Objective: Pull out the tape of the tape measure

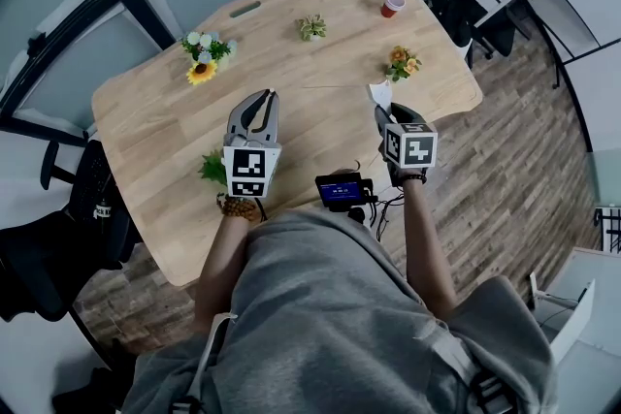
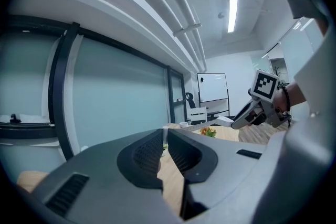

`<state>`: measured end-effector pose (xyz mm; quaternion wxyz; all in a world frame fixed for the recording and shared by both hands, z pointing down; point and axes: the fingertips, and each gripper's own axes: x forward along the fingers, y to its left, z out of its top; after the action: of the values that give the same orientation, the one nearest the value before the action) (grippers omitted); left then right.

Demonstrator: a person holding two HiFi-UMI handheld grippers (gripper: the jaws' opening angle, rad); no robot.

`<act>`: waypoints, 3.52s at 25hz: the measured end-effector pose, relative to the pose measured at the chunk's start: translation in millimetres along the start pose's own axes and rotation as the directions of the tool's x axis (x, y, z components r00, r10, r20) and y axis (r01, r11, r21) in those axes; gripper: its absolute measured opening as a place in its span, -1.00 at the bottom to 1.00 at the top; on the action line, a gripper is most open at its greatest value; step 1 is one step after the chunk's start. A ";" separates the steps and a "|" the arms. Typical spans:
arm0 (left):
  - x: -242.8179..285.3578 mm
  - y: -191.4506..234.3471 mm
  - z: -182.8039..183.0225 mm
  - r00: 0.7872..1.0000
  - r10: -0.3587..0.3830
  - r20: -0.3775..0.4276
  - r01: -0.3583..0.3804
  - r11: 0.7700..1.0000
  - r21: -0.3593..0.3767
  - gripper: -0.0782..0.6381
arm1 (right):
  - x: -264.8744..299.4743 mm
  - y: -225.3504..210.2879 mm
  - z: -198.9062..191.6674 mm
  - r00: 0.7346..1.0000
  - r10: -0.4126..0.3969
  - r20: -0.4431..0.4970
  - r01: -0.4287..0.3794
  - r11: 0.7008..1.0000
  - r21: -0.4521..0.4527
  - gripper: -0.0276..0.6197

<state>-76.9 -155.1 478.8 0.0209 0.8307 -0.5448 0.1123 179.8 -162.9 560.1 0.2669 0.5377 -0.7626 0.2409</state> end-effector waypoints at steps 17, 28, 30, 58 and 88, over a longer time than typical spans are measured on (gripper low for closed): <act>-4.0 24.3 -13.8 0.998 0.060 -0.019 -0.061 0.997 -0.046 -0.68 | 0.0 -8.7 -6.7 1.000 -0.026 -0.014 0.026 1.000 -0.002 -0.51; -5.3 26.4 -13.6 0.998 0.067 -0.020 -0.068 0.996 -0.058 -0.68 | 1.5 -8.2 -7.3 0.999 -0.033 -0.018 0.033 0.999 -0.008 -0.50; -6.0 29.9 -13.2 0.997 0.078 -0.018 -0.079 0.995 -0.065 -0.68 | 1.4 -9.6 -7.0 0.999 -0.040 -0.018 0.040 0.999 -0.007 -0.51; -14.2 55.5 -23.2 0.987 0.154 -0.037 -0.158 0.977 -0.146 -0.68 | -4.0 -36.7 -15.6 0.995 -0.091 -0.032 0.091 0.996 0.010 -0.51; -13.6 54.0 -37.8 0.985 0.149 -0.087 -0.163 0.968 -0.188 -0.68 | 4.1 -6.3 -13.4 0.999 -0.006 -0.050 0.006 1.000 0.008 -0.51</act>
<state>-137.4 -158.8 508.0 0.1129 0.7745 -0.6158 0.0899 186.6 -158.9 573.3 0.2847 0.5348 -0.7531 0.2565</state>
